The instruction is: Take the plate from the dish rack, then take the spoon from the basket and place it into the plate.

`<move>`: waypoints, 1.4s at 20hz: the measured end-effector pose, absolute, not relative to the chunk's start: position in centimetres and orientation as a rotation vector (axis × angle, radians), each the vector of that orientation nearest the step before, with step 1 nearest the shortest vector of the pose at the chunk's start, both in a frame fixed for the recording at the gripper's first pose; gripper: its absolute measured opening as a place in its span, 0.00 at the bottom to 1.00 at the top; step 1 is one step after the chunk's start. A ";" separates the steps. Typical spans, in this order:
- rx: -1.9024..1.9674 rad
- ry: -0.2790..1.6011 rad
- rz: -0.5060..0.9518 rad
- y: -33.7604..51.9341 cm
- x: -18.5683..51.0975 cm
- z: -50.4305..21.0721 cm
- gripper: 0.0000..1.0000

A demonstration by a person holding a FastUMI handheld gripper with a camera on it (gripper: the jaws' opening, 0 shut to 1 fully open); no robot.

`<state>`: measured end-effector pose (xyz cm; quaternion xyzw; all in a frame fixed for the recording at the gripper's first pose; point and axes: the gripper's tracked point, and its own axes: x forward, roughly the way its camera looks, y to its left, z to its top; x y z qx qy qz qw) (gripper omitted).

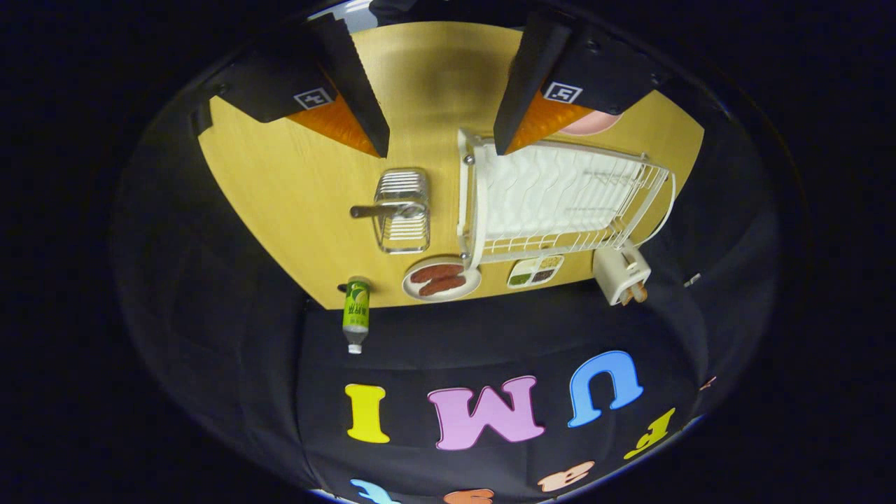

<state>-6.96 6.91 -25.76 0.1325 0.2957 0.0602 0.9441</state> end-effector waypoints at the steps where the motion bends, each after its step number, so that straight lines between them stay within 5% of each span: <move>1: 0.267 0.600 0.112 6.1 -6.1 -25.9 0.93; 13: 0.159 0.505 0.090 2.1 2.8 -30.3 0.75; 18: 0.169 0.465 0.032 2.0 3.7 -31.6 0.33; 28: 0.200 0.472 0.047 3.6 4.1 -29.5 0.12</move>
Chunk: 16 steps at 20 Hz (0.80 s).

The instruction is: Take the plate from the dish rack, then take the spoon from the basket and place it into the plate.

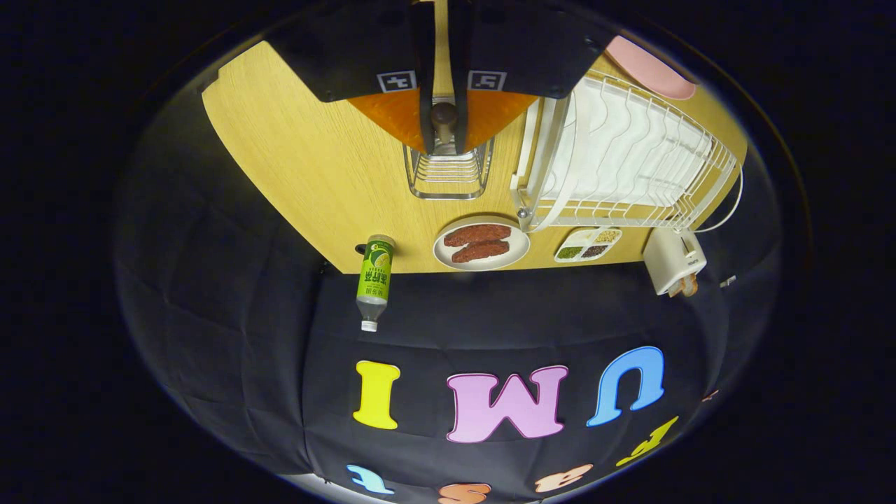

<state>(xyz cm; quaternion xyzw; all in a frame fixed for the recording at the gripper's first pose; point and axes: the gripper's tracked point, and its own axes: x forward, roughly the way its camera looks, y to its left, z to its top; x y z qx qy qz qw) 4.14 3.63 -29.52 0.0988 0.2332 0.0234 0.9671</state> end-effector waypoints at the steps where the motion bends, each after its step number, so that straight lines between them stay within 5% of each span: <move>1: 0.194 0.473 0.047 3.4 4.2 -29.1 0.12; 16: 0.186 0.381 0.137 2.6 3.8 -19.1 0.09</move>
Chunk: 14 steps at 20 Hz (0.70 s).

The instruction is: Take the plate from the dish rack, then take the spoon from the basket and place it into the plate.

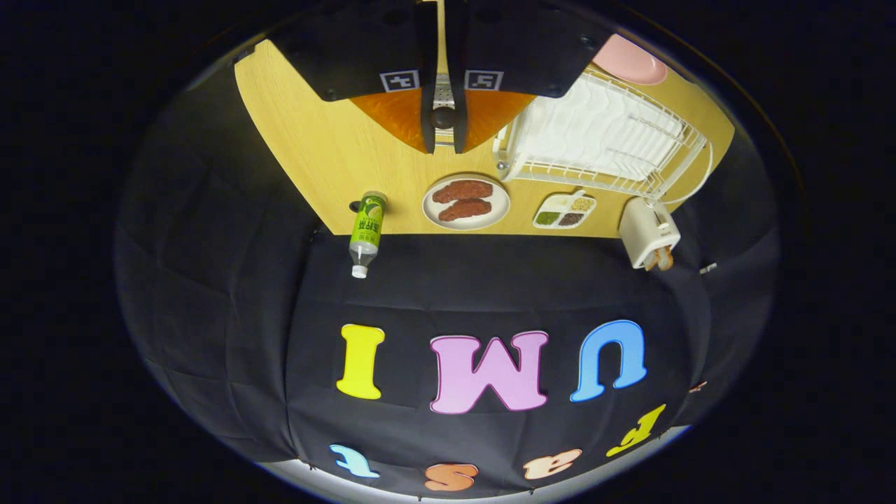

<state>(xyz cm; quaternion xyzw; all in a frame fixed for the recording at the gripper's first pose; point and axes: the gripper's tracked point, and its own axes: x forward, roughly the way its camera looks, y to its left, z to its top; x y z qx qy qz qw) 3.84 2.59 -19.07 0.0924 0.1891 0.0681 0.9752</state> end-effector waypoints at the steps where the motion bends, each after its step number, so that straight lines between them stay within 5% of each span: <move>1: 0.191 0.369 0.163 3.1 3.1 -17.7 0.09; 8: 0.230 0.331 0.484 11.5 -4.3 -10.7 0.08; 14: 0.185 0.424 0.769 21.1 -12.0 -13.8 0.09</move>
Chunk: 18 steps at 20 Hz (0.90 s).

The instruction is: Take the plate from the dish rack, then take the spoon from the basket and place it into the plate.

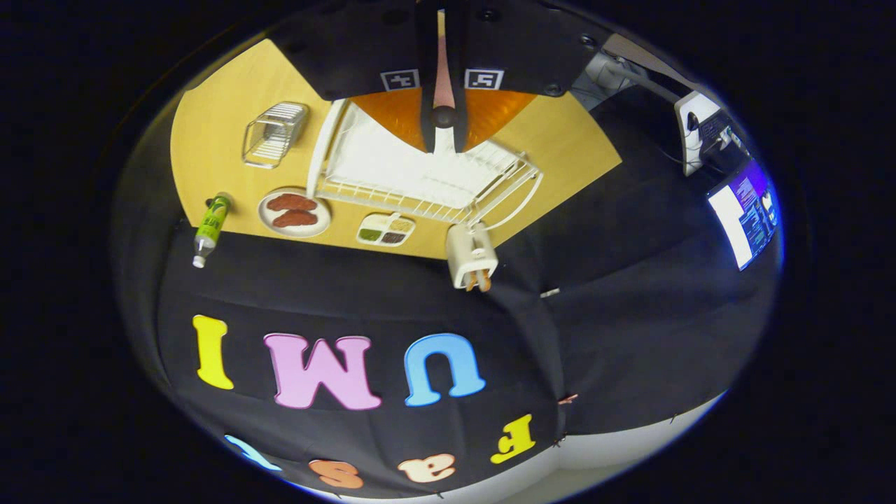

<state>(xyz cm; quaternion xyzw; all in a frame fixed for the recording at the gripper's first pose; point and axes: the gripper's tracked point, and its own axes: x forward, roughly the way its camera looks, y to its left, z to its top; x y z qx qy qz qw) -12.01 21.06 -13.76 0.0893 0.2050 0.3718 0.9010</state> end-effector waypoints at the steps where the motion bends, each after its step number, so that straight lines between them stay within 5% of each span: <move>1: 0.169 0.442 0.795 22.4 -12.8 -15.0 0.08; 9: 0.107 0.533 0.874 29.2 -14.5 -23.0 0.09; 18: 0.045 0.603 0.937 26.2 -16.3 -27.2 0.13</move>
